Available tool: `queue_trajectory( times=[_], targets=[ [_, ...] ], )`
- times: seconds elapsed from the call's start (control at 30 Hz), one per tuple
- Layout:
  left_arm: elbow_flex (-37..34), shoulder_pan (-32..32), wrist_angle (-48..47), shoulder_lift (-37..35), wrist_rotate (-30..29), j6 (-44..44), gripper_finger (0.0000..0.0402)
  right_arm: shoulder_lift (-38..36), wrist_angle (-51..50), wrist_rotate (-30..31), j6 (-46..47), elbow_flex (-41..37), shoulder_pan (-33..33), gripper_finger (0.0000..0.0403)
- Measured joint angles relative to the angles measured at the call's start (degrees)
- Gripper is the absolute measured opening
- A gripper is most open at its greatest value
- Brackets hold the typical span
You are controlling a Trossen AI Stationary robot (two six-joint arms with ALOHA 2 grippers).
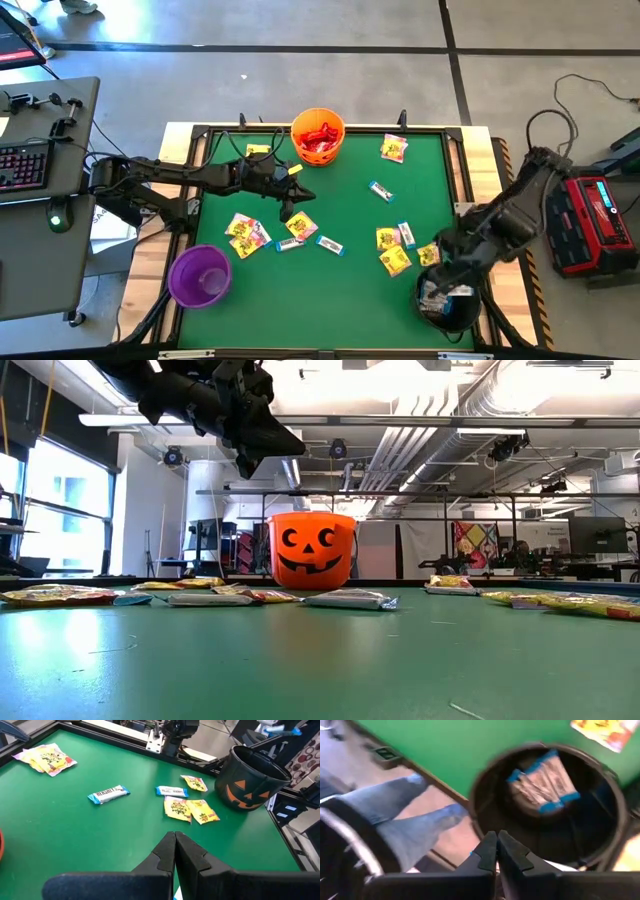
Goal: Sort candy by brand, put in halloween buckets
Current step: Put the white chocolate bar into the black bucket
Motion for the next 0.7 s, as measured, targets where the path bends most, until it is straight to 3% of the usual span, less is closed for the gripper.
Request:
queue_trajectory(
  times=[0.27,0.7],
  targets=[
    [0.0,0.0,0.0,0.0,0.0,0.0,0.0,4.6,-2.0,0.3,3.2,-2.2,2.3,0.0],
    [0.0,0.0,-0.5,0.0,0.2,0.9,0.0,5.2,12.9,-0.8,4.3,-20.0,2.2,0.0]
  ],
)
